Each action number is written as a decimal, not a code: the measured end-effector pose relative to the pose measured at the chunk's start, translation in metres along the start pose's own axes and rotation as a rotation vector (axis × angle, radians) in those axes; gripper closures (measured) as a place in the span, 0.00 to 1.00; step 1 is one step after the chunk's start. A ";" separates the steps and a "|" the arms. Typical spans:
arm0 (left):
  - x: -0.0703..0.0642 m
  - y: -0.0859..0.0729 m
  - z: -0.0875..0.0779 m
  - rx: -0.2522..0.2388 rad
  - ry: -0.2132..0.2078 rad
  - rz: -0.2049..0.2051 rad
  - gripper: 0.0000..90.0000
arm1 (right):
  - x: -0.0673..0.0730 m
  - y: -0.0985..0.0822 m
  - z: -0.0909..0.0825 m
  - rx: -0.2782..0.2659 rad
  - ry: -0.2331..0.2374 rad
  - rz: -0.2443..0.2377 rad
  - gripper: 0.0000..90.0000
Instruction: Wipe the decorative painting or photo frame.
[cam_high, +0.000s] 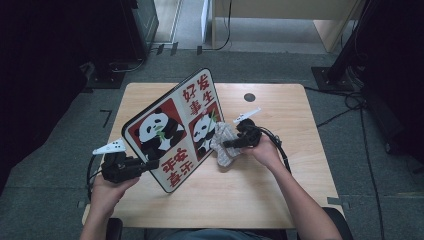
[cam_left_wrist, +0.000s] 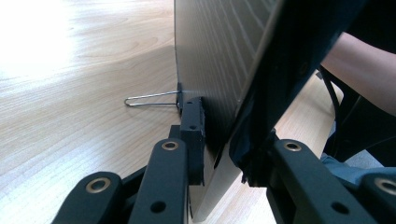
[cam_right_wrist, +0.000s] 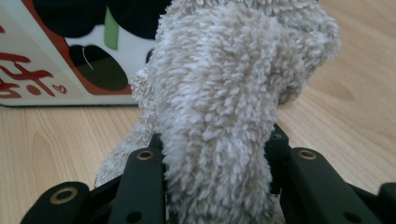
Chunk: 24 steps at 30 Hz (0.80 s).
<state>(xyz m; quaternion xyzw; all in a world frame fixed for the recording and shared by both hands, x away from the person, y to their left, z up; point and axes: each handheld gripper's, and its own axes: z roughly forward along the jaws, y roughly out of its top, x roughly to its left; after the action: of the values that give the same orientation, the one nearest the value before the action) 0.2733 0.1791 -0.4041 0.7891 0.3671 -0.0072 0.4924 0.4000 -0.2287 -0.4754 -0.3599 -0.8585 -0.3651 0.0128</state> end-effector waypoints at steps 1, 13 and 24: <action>0.000 0.000 0.000 0.000 0.000 0.000 0.83 | -0.001 -0.001 0.001 0.005 -0.002 0.000 0.70; 0.000 0.000 0.001 -0.004 0.006 -0.007 0.83 | -0.001 0.002 -0.007 0.017 0.012 -0.001 0.71; 0.001 0.000 0.001 -0.010 0.003 -0.007 0.83 | 0.017 0.021 -0.038 -0.044 0.016 -0.048 0.71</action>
<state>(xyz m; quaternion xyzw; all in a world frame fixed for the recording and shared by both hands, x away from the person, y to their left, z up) 0.2739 0.1791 -0.4049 0.7855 0.3705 -0.0061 0.4956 0.3916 -0.2325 -0.4297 -0.3365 -0.8585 -0.3868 0.0031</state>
